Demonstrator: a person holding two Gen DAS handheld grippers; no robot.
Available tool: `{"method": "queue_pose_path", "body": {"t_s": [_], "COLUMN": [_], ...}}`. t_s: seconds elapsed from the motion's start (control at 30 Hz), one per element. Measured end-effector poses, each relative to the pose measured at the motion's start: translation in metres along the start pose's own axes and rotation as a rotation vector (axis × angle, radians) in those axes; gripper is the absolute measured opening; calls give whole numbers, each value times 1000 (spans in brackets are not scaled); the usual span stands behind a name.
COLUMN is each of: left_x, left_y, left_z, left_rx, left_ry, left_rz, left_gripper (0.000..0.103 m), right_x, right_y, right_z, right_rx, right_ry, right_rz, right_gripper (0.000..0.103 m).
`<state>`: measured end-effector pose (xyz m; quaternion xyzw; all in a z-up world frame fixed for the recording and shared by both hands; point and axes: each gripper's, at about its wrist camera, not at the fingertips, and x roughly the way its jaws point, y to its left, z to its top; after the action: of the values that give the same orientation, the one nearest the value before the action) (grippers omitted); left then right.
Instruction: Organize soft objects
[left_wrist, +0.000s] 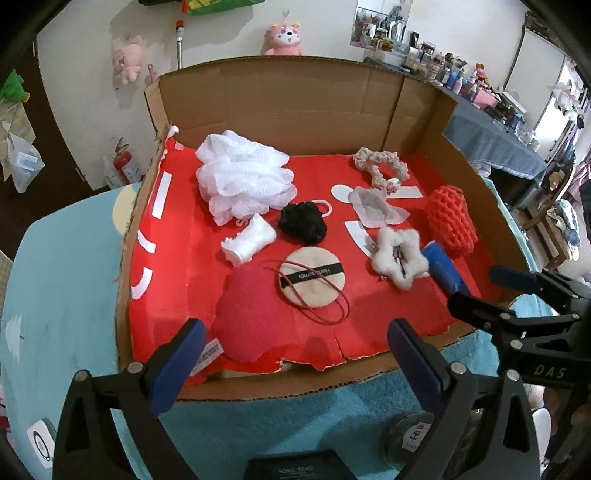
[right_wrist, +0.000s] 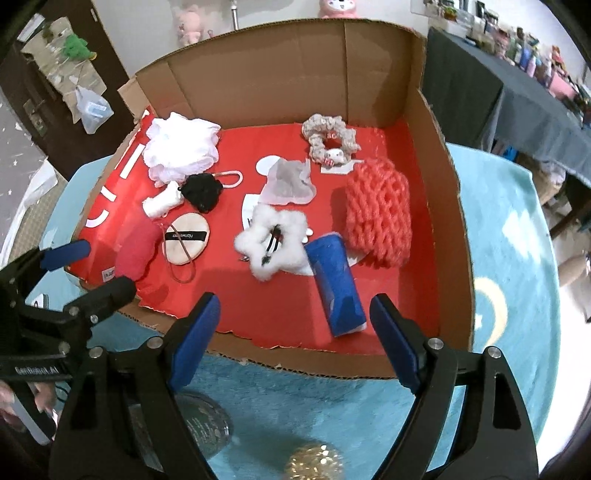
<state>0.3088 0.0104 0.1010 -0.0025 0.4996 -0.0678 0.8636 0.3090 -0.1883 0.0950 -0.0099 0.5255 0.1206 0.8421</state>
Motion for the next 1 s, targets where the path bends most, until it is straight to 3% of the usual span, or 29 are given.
{"method": "queue_pose_path", "body": {"t_s": [0.23,1.0], "left_x": [14,24], "left_y": [4,2], "left_z": [-3,-4], "left_rx": [-56,-38], "left_ry": [29,48], "left_rz": [19,65], "left_gripper": [100,100], "right_x": [12,21], "right_y": [-2,-1], "right_z": [-1,0], "right_rx": [20,17], "right_ry": [26,86], "right_rz": [-8,-24], "right_gripper": [83,83]}}
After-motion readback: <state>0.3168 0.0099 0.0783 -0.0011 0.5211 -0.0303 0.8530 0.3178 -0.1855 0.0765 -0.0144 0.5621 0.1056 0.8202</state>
